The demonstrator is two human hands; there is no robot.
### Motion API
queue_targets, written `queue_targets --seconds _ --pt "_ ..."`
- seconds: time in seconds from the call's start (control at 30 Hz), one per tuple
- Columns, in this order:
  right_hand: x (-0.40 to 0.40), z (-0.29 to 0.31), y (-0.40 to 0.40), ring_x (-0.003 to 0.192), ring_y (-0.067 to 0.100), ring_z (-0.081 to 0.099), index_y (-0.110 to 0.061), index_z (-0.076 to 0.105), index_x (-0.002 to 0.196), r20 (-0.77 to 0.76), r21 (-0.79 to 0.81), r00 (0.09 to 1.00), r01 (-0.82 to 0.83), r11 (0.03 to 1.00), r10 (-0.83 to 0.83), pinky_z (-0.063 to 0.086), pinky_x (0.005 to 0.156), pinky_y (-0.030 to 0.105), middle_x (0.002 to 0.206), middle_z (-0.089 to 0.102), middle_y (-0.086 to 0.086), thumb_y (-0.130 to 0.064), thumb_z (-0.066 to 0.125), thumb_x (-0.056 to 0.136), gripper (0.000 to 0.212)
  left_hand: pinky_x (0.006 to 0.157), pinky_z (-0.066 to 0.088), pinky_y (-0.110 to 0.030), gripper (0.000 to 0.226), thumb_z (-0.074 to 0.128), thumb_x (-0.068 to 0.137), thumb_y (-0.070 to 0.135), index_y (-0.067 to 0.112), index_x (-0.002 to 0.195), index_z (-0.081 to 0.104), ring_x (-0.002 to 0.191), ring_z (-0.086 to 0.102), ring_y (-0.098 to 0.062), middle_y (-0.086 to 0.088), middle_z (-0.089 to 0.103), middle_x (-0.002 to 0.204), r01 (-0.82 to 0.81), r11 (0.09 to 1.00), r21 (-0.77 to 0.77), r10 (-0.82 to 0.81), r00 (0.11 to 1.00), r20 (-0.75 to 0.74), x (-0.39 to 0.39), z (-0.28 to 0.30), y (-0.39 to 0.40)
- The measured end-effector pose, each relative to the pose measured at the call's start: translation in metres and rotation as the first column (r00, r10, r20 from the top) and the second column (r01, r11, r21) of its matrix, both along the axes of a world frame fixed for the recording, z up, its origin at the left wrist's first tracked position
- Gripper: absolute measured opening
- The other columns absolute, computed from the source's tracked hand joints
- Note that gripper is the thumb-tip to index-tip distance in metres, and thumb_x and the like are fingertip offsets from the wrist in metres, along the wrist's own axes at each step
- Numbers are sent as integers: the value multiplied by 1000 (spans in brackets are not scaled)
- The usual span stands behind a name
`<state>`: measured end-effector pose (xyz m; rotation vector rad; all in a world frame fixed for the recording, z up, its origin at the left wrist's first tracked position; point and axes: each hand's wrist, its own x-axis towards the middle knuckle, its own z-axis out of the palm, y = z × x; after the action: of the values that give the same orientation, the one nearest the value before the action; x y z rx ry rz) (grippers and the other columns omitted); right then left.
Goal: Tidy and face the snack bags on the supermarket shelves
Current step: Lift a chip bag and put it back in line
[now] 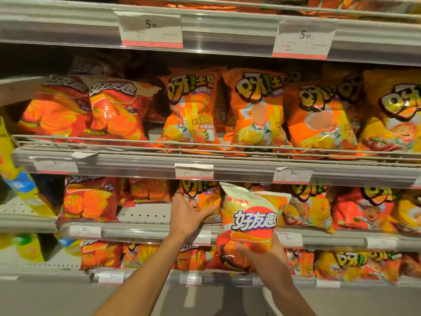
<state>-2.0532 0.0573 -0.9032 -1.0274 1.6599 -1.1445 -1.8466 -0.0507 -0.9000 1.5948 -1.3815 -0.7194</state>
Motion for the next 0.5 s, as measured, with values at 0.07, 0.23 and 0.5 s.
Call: queue_targets --seconds 0.07,0.23,0.5 --pt "13 5 1 99 16 70 -28 58 122 -33 -8 999 -19 1000 19 58 92 41 104 75 -7 -32 98 59 75 100 49 -48 99 75 62 75 16 134 43 121 53 -24 -5 55 129 16 999 27 -17 999 31 11 -5 8" --pt "59 14 -3 89 9 72 -26 58 120 -120 -36 979 -169 985 163 61 73 26 102 75 -12 -35 96 62 70 102 43 -43 80 14 95 70 10 124 59 113 54 -26 -10 61 123 -55 990 -132 99 929 357 74 -35 38" --pt "150 10 -41 100 19 72 -24 60 121 -106 92 926 -353 931 361 57 94 44 108 75 -5 -44 95 51 81 123 17 -49 65 20 100 39 6 154 29 151 20 -33 -15 28 161 -17 1000 18 -5 559 829 162 -60 74"
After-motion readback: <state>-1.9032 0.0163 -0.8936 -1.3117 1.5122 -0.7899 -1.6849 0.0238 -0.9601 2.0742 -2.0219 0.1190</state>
